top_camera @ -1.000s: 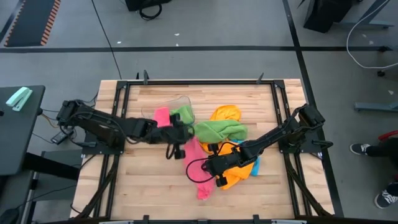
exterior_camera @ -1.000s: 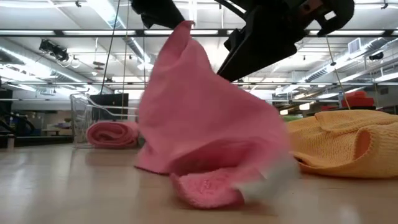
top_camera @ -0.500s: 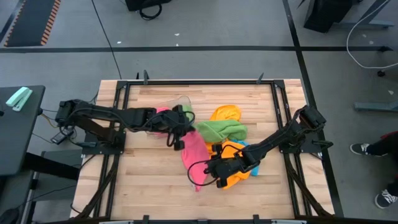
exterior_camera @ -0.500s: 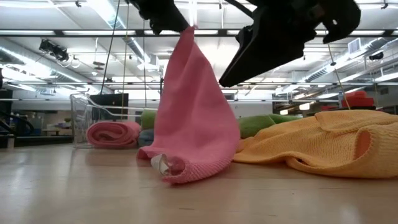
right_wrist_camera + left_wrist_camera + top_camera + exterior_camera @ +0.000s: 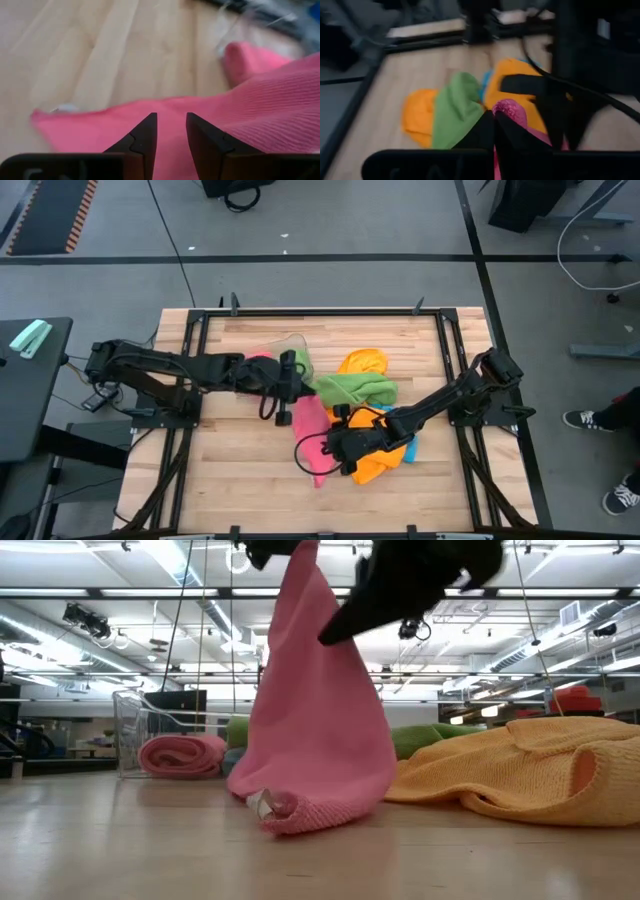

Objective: Fold microfiber towels
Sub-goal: Fold the pink microfiber towel

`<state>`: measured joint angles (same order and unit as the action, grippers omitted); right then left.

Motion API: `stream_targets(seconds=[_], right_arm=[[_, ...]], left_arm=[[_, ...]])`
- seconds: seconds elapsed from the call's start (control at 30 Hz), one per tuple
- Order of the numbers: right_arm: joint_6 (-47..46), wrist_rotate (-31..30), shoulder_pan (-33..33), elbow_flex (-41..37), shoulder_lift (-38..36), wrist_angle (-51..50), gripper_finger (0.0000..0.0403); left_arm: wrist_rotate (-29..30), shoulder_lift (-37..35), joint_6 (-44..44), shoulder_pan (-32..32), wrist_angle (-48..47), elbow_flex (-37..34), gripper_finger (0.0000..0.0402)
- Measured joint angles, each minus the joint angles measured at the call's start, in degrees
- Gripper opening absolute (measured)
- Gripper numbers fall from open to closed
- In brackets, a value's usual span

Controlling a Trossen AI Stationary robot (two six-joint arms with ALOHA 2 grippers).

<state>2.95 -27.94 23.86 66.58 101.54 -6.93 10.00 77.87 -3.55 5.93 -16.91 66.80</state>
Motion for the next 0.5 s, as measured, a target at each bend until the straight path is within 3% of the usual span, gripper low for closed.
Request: stream_targets(seconds=[0.2, 0.5], right_arm=[[2.4, -5.5, -0.1, 4.1, 0.0, -4.2, 0.0113], [1.1, -6.8, -0.6, 6.0, -5.2, -9.6, 0.0114]], left_arm=[[7.8, 0.0, 0.3, 0.8, -3.2, 4.3, 0.0014], [14.1, 0.0, 5.9, 2.6, -12.9, 10.3, 0.0013]])
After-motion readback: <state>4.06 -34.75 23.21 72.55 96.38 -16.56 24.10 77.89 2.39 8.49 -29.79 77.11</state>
